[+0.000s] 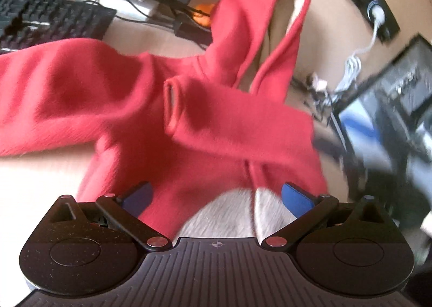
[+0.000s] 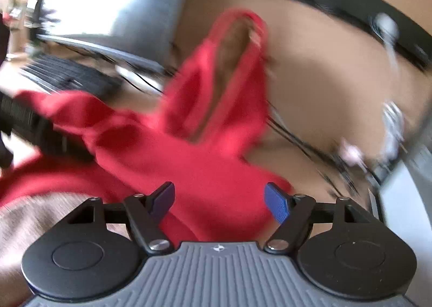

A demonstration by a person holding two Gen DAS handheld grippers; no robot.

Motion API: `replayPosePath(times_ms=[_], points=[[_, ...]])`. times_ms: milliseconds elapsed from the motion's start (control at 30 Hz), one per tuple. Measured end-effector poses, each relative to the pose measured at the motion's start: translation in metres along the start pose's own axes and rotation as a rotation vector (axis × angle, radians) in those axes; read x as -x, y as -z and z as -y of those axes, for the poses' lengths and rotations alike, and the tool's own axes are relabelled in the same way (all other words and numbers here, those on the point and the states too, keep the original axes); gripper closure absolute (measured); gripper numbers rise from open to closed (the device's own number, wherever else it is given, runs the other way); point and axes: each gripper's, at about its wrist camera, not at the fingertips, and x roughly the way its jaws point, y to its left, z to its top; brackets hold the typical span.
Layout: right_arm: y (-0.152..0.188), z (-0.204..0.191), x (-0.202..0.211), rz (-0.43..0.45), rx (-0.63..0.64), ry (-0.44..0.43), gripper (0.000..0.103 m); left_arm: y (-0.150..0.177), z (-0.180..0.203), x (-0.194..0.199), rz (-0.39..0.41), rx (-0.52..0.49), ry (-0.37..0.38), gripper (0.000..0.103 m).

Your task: Fold clothes

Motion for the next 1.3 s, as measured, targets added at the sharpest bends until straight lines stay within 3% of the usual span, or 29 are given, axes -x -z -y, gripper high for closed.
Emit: replayPosePath(times_ms=[100,200,267,333,467,500,533,567,667,733,800,867,967,1033,1100,1300], points=[[0.021,0.013,0.007,-0.040,-0.049,0.048,0.023,-0.013,0.003,-0.012,0.022,0.037,-0.008,0.000],[0.037,0.019,0.014,-0.060,-0.088,0.076,0.021,-0.020,0.020,-0.027,0.066,-0.080,-0.178,0.002],[0.042,0.021,0.016,-0.074,-0.106,0.091,0.021,-0.021,0.030,-0.038,0.073,-0.160,-0.247,0.007],[0.047,0.024,0.016,-0.089,-0.123,0.104,0.021,-0.018,0.034,-0.049,0.068,-0.229,-0.278,0.036],[0.047,0.029,0.019,-0.082,-0.123,0.111,0.021,-0.010,0.044,-0.063,0.088,-0.397,-0.326,0.042],[0.045,0.029,0.021,-0.074,-0.118,0.114,0.021,-0.010,0.049,-0.062,0.100,-0.438,-0.338,0.056],[0.043,0.030,0.019,-0.063,-0.113,0.118,0.021,-0.012,0.053,-0.060,0.114,-0.472,-0.351,0.079],[0.039,0.030,0.018,-0.051,-0.111,0.119,0.021,-0.014,0.058,-0.054,0.145,-0.509,-0.364,0.088],[0.027,0.029,0.014,-0.018,-0.102,0.116,0.021,-0.020,0.067,-0.038,0.238,-0.613,-0.414,0.088],[0.020,0.023,0.007,-0.011,-0.087,0.102,0.021,-0.020,0.065,-0.039,0.251,-0.675,-0.467,0.088],[0.014,0.016,0.001,-0.006,-0.070,0.079,0.021,-0.017,0.053,-0.047,0.203,-0.663,-0.484,0.087],[0.009,0.008,-0.006,-0.007,-0.056,0.045,0.021,-0.015,0.042,-0.048,0.169,-0.621,-0.485,0.083],[0.006,0.000,-0.024,-0.043,-0.082,-0.026,0.020,-0.016,0.027,-0.037,0.151,-0.525,-0.462,0.065],[0.007,-0.005,-0.039,-0.097,-0.118,-0.065,0.020,-0.026,0.014,-0.022,0.121,-0.393,-0.400,0.051],[0.008,-0.011,-0.046,-0.129,-0.134,-0.069,0.020,-0.031,0.003,-0.008,0.098,-0.289,-0.352,0.051],[-0.002,-0.022,-0.033,-0.113,-0.129,-0.044,0.020,-0.029,-0.016,0.033,0.094,-0.205,-0.326,0.037]])
